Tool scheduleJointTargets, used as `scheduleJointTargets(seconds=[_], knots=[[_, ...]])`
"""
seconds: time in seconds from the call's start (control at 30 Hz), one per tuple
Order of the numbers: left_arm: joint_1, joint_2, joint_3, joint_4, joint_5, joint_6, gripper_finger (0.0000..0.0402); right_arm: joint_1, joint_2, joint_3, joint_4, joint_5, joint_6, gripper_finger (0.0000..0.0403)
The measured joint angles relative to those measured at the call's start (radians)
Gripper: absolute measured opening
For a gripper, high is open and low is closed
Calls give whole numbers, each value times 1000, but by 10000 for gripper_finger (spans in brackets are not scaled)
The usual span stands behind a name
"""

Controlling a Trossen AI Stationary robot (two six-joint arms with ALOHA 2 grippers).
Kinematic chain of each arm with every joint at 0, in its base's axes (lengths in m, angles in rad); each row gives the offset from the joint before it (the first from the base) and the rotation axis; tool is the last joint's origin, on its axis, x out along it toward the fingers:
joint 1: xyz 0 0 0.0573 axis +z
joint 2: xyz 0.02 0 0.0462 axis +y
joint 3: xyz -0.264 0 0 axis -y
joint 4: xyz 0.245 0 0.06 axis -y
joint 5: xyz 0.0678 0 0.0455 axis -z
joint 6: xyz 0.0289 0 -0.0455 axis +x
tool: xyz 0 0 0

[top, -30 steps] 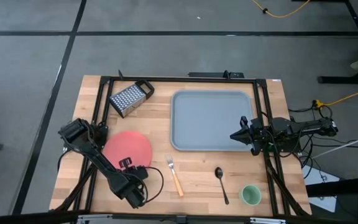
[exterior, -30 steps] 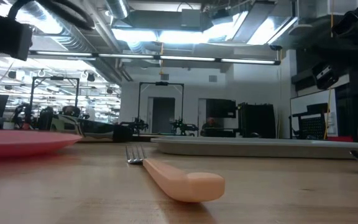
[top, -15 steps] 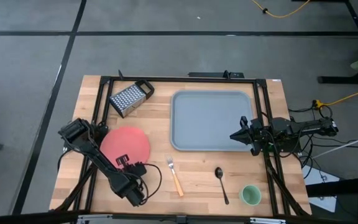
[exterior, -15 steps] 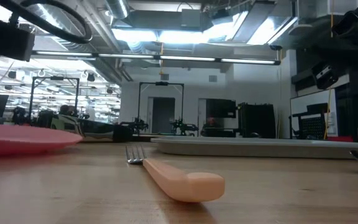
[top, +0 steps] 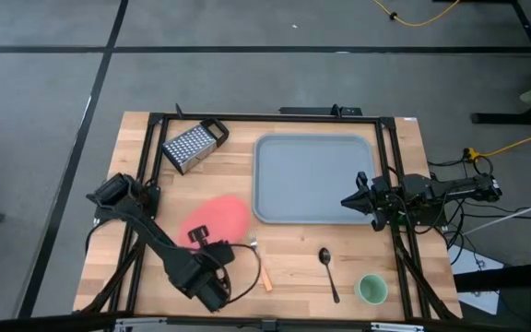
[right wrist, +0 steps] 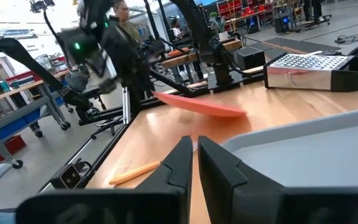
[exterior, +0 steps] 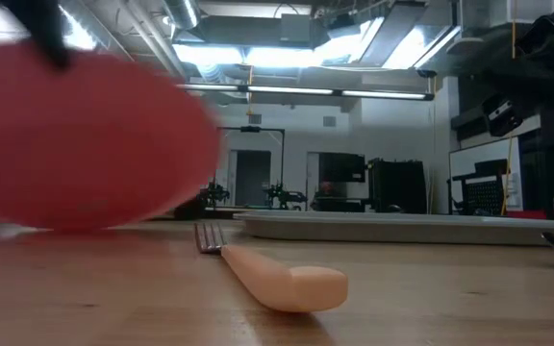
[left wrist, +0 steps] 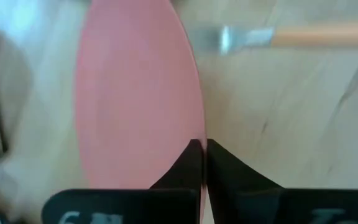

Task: Pick and place plate/cup/fork/spoon on tray
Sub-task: Put the pink plate on the gray serving tray

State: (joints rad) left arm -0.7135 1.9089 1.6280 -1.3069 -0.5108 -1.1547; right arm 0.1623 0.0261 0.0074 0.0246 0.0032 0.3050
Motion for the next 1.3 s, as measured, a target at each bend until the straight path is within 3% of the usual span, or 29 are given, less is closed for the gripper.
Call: scheduleJointTargets(seconds=[0.17, 0.4, 0.6, 0.8, 1.03, 1.3], knots=[[93, 0, 91, 7, -102, 247, 1, 0, 0, 0, 0, 1, 0, 32], [243, 1, 106, 75, -180, 684, 0, 0, 0, 0, 0, -2, 5, 32], [353, 53, 108, 282, -154, 1088, 0, 0, 0, 0, 0, -3, 4, 32], [430, 146, 107, 404, -144, 1330, 0, 0, 0, 0, 73, -6, 3, 32], [490, 219, 107, 712, -103, 1615, 0, 0, 0, 0, 189, -50, -23, 32], [575, 285, 107, 883, -49, 1689, 3, 0, 0, 0, 234, -60, -21, 32]])
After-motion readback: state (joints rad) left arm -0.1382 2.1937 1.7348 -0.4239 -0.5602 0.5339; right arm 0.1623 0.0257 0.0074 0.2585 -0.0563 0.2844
